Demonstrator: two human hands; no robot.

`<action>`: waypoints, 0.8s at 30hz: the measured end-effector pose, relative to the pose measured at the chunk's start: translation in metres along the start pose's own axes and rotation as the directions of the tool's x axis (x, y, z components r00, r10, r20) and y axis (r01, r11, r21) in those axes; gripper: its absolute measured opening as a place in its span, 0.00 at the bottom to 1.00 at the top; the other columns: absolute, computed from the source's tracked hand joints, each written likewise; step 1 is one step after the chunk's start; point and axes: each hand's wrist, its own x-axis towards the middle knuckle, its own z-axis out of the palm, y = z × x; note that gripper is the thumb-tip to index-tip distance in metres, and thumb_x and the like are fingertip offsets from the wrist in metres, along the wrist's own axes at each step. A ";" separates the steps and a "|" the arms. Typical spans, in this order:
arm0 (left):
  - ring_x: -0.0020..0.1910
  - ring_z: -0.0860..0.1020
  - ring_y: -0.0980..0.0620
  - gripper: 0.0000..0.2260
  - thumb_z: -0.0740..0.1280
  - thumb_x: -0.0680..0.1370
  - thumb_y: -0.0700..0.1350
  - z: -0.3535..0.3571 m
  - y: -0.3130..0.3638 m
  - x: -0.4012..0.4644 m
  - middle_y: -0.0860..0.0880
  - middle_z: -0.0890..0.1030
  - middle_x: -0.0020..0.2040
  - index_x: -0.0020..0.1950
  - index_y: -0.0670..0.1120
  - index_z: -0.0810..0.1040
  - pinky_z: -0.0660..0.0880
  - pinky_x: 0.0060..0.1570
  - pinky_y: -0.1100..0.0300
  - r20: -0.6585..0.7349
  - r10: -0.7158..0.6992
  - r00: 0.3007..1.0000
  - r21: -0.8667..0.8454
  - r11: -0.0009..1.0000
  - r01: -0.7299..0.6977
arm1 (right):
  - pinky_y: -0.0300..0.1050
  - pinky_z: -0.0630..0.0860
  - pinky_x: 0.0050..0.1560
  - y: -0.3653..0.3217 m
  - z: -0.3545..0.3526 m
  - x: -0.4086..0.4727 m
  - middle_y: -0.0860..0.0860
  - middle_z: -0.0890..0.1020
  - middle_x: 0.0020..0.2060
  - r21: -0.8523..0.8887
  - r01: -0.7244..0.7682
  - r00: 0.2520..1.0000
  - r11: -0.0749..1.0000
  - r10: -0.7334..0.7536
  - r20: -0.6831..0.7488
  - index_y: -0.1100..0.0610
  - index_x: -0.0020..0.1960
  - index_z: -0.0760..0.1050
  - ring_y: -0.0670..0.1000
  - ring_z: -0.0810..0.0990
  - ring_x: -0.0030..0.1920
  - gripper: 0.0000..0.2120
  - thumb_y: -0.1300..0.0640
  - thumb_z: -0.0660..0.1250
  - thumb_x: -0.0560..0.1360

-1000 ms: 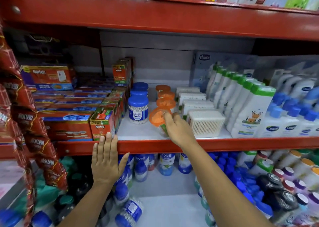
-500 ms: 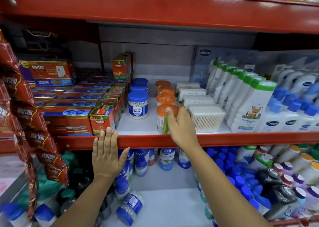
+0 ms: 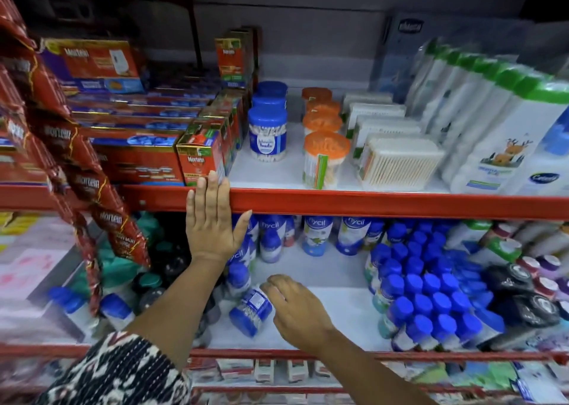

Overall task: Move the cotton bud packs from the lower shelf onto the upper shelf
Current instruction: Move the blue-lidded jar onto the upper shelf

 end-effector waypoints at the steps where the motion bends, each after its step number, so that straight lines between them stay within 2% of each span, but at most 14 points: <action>1: 0.79 0.45 0.49 0.28 0.50 0.83 0.58 0.000 0.001 0.000 0.49 0.43 0.80 0.79 0.44 0.51 0.46 0.77 0.52 0.003 -0.007 1.000 -0.004 1.000 0.007 | 0.44 0.79 0.49 0.002 0.011 0.002 0.55 0.80 0.55 0.012 0.025 0.997 1.000 -0.026 0.069 0.58 0.60 0.73 0.54 0.76 0.55 0.26 0.61 0.65 0.61; 4: 0.79 0.45 0.49 0.30 0.50 0.83 0.58 0.000 0.001 0.000 0.49 0.43 0.80 0.80 0.44 0.46 0.45 0.77 0.52 0.005 0.000 1.000 -0.010 1.000 0.000 | 0.40 0.80 0.48 0.009 0.034 0.010 0.51 0.82 0.53 0.002 0.117 0.963 0.993 -0.114 0.243 0.55 0.59 0.76 0.51 0.81 0.52 0.34 0.58 0.76 0.52; 7: 0.79 0.45 0.49 0.30 0.50 0.83 0.58 0.000 0.000 0.000 0.49 0.42 0.80 0.80 0.44 0.45 0.45 0.77 0.52 0.004 0.012 1.000 -0.009 1.000 -0.012 | 0.37 0.80 0.49 0.013 0.043 0.019 0.48 0.83 0.52 0.006 0.213 0.929 0.977 -0.204 0.308 0.53 0.59 0.77 0.48 0.83 0.52 0.37 0.55 0.80 0.50; 12: 0.79 0.44 0.50 0.31 0.49 0.83 0.58 0.002 -0.001 -0.001 0.50 0.41 0.80 0.80 0.45 0.44 0.44 0.77 0.52 0.009 0.007 1.000 0.003 1.000 -0.007 | 0.41 0.78 0.54 0.014 0.063 0.034 0.47 0.84 0.52 -0.119 0.447 0.867 0.886 -0.397 0.301 0.52 0.59 0.79 0.49 0.82 0.51 0.27 0.54 0.77 0.60; 16: 0.79 0.44 0.50 0.30 0.48 0.83 0.59 0.002 -0.002 -0.002 0.50 0.41 0.80 0.80 0.45 0.44 0.44 0.77 0.53 0.012 0.007 1.000 0.011 1.000 -0.007 | 0.42 0.78 0.55 0.013 0.082 0.033 0.47 0.84 0.48 -0.221 0.479 0.862 0.850 -0.408 0.300 0.51 0.55 0.80 0.48 0.83 0.48 0.22 0.53 0.76 0.62; 18: 0.79 0.44 0.50 0.30 0.48 0.83 0.59 0.002 -0.003 -0.002 0.50 0.41 0.80 0.80 0.45 0.44 0.44 0.77 0.53 0.011 0.011 1.000 0.018 1.000 -0.012 | 0.42 0.79 0.53 0.014 0.083 0.031 0.48 0.85 0.46 -0.231 0.432 0.894 0.872 -0.379 0.239 0.52 0.54 0.81 0.49 0.83 0.46 0.23 0.55 0.77 0.59; 20: 0.79 0.43 0.50 0.30 0.48 0.83 0.59 0.002 -0.003 -0.002 0.50 0.41 0.80 0.80 0.45 0.44 0.44 0.77 0.53 0.013 0.016 1.000 0.022 1.000 -0.016 | 0.42 0.80 0.50 0.016 0.074 0.026 0.50 0.84 0.47 -0.108 0.292 0.950 0.950 -0.276 0.146 0.55 0.55 0.80 0.51 0.83 0.46 0.28 0.57 0.77 0.54; 22: 0.79 0.43 0.50 0.30 0.48 0.83 0.58 0.003 -0.004 -0.001 0.50 0.40 0.80 0.80 0.45 0.43 0.43 0.77 0.53 0.010 0.020 1.000 0.021 1.000 -0.020 | 0.41 0.80 0.48 0.015 0.056 0.016 0.51 0.82 0.52 0.158 0.041 0.993 0.987 -0.057 0.101 0.55 0.59 0.77 0.52 0.82 0.50 0.32 0.56 0.76 0.54; 24: 0.79 0.43 0.50 0.30 0.48 0.83 0.58 0.003 -0.004 -0.001 0.50 0.40 0.80 0.80 0.45 0.43 0.43 0.77 0.53 0.005 0.016 1.000 0.025 1.000 -0.017 | 0.38 0.77 0.50 0.015 0.032 0.004 0.47 0.80 0.56 0.406 -0.233 0.972 0.884 0.220 0.081 0.51 0.61 0.74 0.49 0.80 0.54 0.31 0.52 0.75 0.58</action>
